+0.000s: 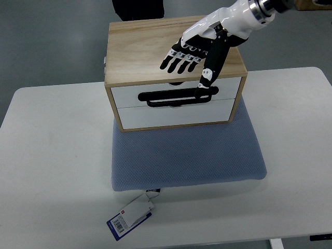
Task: Open wood drawer with right hand
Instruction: 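Reach the right hand over the cabinet toward the upper drawer's black handle, then hook the right hand's fingers around the black bar handle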
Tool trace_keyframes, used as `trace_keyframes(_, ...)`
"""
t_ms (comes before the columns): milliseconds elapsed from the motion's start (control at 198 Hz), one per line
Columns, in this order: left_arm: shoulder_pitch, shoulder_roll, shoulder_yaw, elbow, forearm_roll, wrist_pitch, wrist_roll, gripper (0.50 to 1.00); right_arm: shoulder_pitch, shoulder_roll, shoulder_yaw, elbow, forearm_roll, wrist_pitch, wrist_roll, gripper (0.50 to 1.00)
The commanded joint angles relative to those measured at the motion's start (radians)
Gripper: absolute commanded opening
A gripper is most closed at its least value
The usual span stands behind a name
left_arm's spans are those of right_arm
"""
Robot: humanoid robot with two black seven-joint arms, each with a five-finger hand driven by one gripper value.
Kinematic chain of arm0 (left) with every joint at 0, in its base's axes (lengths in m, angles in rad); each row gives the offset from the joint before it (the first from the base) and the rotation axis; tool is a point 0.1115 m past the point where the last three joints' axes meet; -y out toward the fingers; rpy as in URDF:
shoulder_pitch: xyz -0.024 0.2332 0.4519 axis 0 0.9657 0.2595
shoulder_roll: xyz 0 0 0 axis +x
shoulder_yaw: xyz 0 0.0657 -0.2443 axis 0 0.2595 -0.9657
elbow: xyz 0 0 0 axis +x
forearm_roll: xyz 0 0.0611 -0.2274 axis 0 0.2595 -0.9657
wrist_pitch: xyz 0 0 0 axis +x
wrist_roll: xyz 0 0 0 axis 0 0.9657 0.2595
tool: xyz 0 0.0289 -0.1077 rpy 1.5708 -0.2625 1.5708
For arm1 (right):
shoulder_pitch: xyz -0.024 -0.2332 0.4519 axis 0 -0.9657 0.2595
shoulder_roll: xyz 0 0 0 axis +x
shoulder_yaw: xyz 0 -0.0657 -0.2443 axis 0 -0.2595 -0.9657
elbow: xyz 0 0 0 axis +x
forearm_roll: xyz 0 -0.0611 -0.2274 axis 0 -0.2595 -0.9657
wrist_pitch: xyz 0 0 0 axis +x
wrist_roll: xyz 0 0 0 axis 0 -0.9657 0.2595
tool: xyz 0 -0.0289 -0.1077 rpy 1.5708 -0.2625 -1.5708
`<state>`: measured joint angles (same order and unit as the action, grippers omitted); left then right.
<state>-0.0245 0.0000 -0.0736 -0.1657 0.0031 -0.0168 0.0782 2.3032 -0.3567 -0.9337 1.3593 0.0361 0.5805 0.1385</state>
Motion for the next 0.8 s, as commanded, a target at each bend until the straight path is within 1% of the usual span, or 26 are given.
trace_keyframes(0, 0.000, 0.000, 0.000, 0.000, 0.000, 0.000, 0.000, 1.000, -0.013, 0.027, 0.000, 0.000, 0.001, -0.030, -0.002, 0.930)
trace_keyframes(20, 0.000, 0.000, 0.000, 0.000, 0.000, 0.000, 0.000, 1.000, -0.013, 0.027, 0.000, 0.000, 0.001, -0.030, -0.002, 0.930)
trace_keyframes(25, 0.000, 0.000, 0.000, 0.000, 0.000, 0.000, 0.000, 1.000, -0.030, 0.041, 0.001, 0.000, 0.001, -0.051, -0.016, 0.930)
trace_keyframes(35, 0.000, 0.000, 0.000, 0.000, 0.000, 0.000, 0.000, 1.000, -0.033, 0.044, 0.001, 0.000, 0.001, -0.056, -0.020, 0.930)
trace_keyframes(101, 0.000, 0.000, 0.000, 0.000, 0.000, 0.000, 0.000, 1.000, -0.048, 0.056, 0.001, 0.000, 0.001, -0.076, -0.042, 0.930)
trace_keyframes(273, 0.000, 0.000, 0.000, 0.000, 0.000, 0.000, 0.000, 1.000, -0.090, 0.084, 0.001, 0.000, 0.001, -0.096, -0.062, 0.930)
trace_keyframes(440, 0.000, 0.000, 0.000, 0.000, 0.000, 0.000, 0.000, 1.000, -0.133, 0.102, 0.012, 0.000, 0.001, -0.162, -0.088, 0.930)
trace_keyframes(547, 0.000, 0.000, 0.000, 0.000, 0.000, -0.002, 0.000, 1.000, -0.145, 0.104, 0.015, -0.002, 0.001, -0.174, -0.089, 0.930)
trace_keyframes(562, 0.000, 0.000, 0.000, 0.000, 0.000, 0.000, 0.000, 1.000, -0.156, 0.108, 0.015, -0.005, 0.001, -0.189, -0.092, 0.930)
trace_keyframes(607, 0.000, 0.000, 0.000, 0.000, 0.000, 0.000, 0.000, 1.000, -0.159, 0.108, 0.015, -0.006, 0.001, -0.195, -0.094, 0.930)
trace_keyframes(795, 0.000, 0.000, 0.000, 0.000, 0.000, 0.000, 0.000, 1.000, -0.160, 0.108, 0.015, -0.008, 0.001, -0.202, -0.094, 0.930)
